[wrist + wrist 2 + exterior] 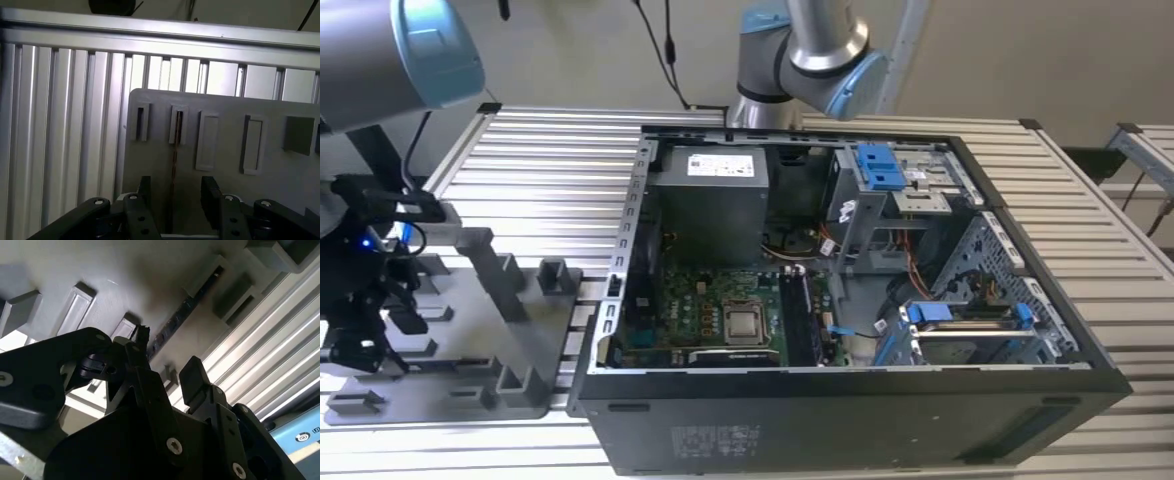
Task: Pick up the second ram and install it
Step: 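Pick up the second ram and move it above second insertion slot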
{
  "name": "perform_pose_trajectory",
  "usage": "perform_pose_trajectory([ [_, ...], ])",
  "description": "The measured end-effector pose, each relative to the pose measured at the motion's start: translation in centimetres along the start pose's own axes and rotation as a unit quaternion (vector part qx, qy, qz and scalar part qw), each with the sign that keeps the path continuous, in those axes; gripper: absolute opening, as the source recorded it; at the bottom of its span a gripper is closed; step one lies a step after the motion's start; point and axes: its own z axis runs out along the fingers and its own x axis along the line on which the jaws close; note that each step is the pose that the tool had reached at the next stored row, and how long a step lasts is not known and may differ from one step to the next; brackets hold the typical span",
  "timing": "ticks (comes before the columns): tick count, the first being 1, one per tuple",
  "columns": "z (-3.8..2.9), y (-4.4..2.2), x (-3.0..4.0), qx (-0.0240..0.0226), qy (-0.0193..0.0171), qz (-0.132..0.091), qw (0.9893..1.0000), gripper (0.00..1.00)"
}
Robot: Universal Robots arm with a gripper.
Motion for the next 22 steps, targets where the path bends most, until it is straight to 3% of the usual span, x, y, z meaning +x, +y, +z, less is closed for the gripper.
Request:
perform_pose_trajectory([
  [12, 1.81, -0.03, -0.15, 0.0, 0.0, 0.0, 1.0, 0.53],
  [22, 2.63, -0.04, -0.18, 0.0, 0.0, 0.0, 1.0, 0.53],
])
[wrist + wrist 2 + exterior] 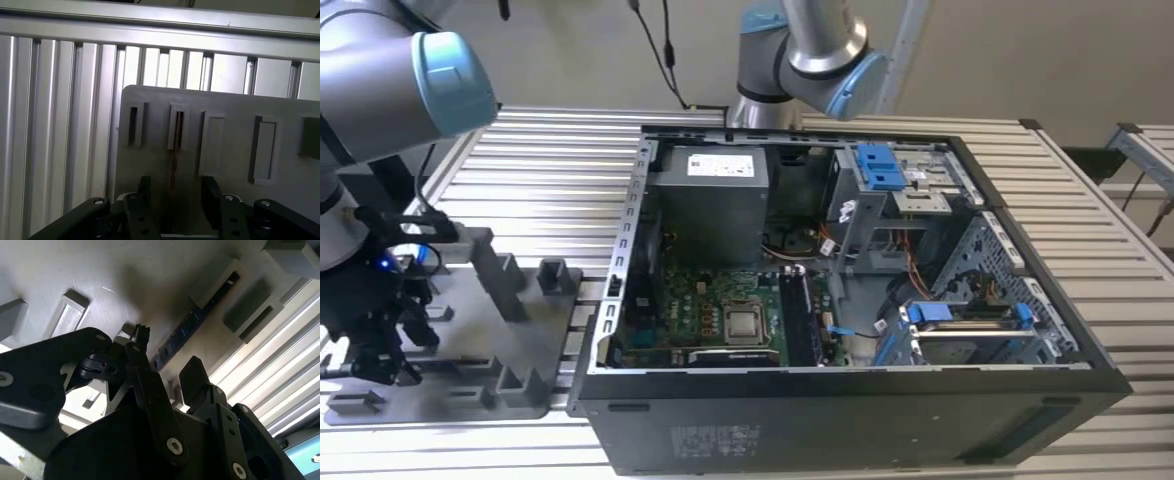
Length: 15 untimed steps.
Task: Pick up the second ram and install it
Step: 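Pick up the second ram and move it above second insertion slot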
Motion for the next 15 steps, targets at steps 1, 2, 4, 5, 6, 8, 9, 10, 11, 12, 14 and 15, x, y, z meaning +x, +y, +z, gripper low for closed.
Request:
perform_pose_trajectory([
  [1, 0.11, 0.0, 0.0, -0.0001, 0.0001, 0.0, 1.0, 0.53],
  [2, 0.2, 0.01, 0.0, -0.0002, 0.0002, 0.0, 1.0, 0.53],
  [4, 0.37, 0.01, 0.01, -0.0002, 0.0001, 0.0, 1.0, 0.53],
  [5, 0.42, 0.01, 0.02, -0.0001, 0.0001, 0.0, 1.0, 0.53],
  [6, 0.46, 0.0, 0.03, -0.0001, 0.0001, 0.0, 1.0, 0.53],
  [8, 0.5, 0.0, 0.03, -0.0001, 0.0001, 0.0, 1.0, 0.53],
  [9, 0.5, 0.0, 0.04, -0.0001, 0.0001, 0.0, 1.0, 0.53],
  [10, 0.52, 0.0, 0.04, 0.0, 0.0, 0.0, 1.0, 0.53],
  [11, 0.52, 0.0, 0.04, 0.0, 0.0, 0.0, 1.0, 0.53],
  [12, 0.53, 0.0, 0.03, 0.0, 0.0, 0.0, 1.0, 0.53],
  [14, 0.56, 0.0, 0.11, 0.0002, -0.0001, 0.0, 1.0, 0.53],
  [15, 0.56, 0.0, 0.16, 0.0002, -0.0001, 0.0, 1.0, 0.53],
])
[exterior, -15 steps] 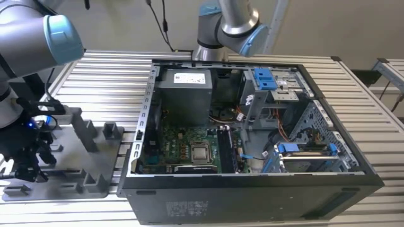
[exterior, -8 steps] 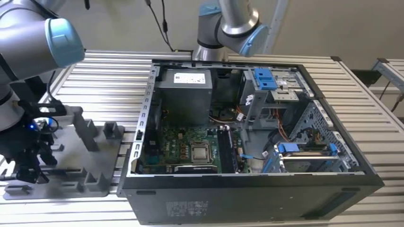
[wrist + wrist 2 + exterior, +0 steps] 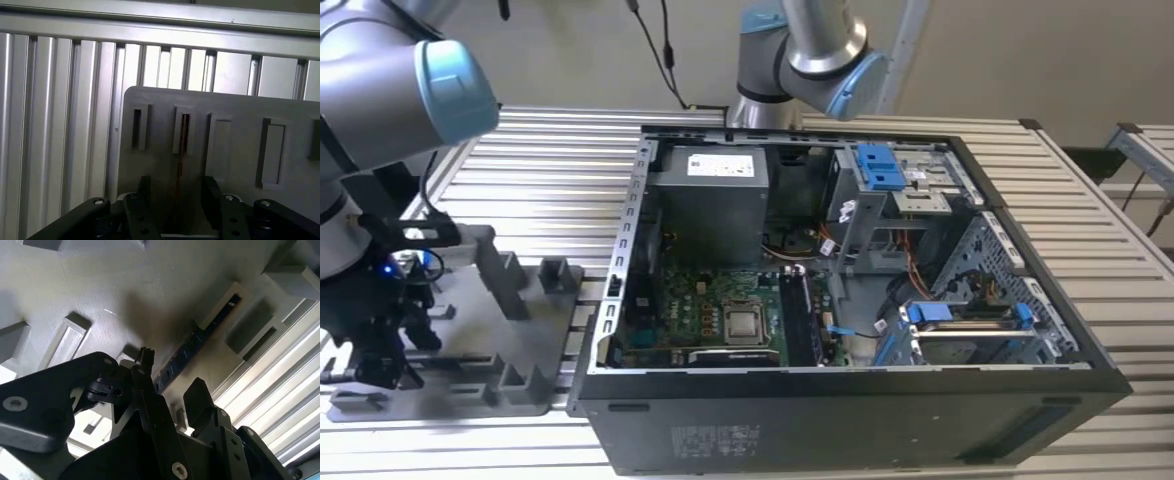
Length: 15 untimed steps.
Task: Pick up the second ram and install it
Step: 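Pick up the second ram and move it above second insertion slot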
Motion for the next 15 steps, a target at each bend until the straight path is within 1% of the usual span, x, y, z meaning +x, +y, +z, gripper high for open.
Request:
perform_pose_trajectory([
  [6, -0.01, 0.05, 0.52, -0.0001, -0.0001, 0.0, 1.0, 0.53],
  [15, -0.01, 0.06, 0.61, -0.0002, -0.0001, 0.0, 1.0, 0.53],
])
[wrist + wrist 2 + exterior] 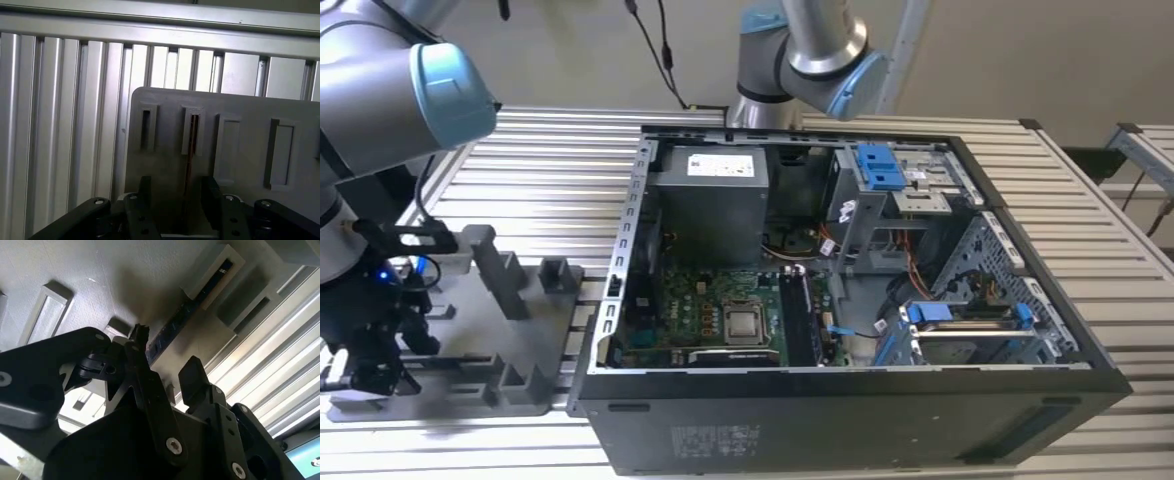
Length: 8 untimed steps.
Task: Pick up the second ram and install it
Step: 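Pick up the second ram and move it above second insertion slot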
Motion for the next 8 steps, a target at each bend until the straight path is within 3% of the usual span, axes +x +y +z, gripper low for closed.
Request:
perform_pose_trajectory([
  [4, 0.0, 0.0, 0.0, 0.0, 0.0, 0.0, 1.0, 0.45],
  [6, 0.0, 0.0, 0.0, 0.0, 0.0, 0.0, 1.0, 0.32],
  [8, 0.0, 0.0, 0.0, 0.0, 0.0, 0.0, 1.0, 0.32],
])
